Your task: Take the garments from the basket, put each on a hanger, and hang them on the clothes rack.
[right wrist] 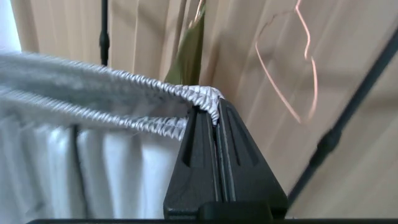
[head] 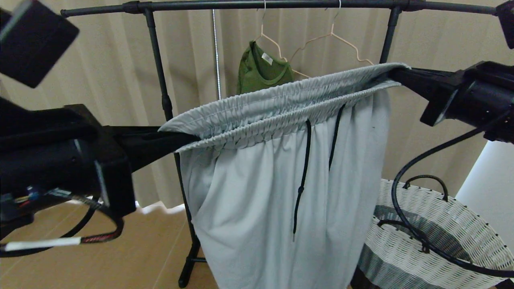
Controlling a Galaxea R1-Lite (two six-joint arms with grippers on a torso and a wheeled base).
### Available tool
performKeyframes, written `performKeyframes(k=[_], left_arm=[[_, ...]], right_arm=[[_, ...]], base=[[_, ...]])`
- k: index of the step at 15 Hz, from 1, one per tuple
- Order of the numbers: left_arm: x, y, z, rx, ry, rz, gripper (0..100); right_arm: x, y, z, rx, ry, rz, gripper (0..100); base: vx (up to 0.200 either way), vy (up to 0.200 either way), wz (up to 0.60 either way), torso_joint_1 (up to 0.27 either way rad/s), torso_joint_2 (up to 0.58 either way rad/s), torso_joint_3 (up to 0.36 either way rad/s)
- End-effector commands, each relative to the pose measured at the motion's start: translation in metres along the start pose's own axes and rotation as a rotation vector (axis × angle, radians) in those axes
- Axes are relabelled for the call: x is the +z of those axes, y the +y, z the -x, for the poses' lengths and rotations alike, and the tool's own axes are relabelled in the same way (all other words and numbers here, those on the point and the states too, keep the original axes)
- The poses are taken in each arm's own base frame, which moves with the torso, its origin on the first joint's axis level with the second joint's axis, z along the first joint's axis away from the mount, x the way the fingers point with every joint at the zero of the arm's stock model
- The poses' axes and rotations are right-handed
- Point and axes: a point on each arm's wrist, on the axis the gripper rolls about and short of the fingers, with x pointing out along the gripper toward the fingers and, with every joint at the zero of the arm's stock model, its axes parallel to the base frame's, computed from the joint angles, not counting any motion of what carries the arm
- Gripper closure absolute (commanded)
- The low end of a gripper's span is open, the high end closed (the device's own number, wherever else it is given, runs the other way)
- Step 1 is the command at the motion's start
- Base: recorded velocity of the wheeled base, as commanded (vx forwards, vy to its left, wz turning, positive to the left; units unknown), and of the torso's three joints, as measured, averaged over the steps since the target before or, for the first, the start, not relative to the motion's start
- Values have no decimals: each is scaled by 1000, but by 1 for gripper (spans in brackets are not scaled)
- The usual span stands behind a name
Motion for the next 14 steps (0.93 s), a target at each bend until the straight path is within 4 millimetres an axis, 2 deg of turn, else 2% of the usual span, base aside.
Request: performKeyframes(k=[1,4,9,11,14], left_arm=[[7,-12,34,-90,-73,-12,100],[5,-13,37,-97,-75,-18,100],[1,-14,35,-96,-61,-19,100],[5,-10,32,-70,-66,-17,100],[18,7,6,33,-71,-17,100]], right_arm=[[-15,-1,-29,3,39,-4,100],[-19,-2,-35,1,33,-2,100],[-17,-1,-31,-4,32,0,100],[-9,-2,-23,-10,13,5,100],[4,-4,1,-24,11,9,100]], base=[[0,0,0,0,0,0],[0,0,0,0,0,0],[0,0,0,0,0,0],[0,0,0,0,0,0],[0,0,0,0,0,0]])
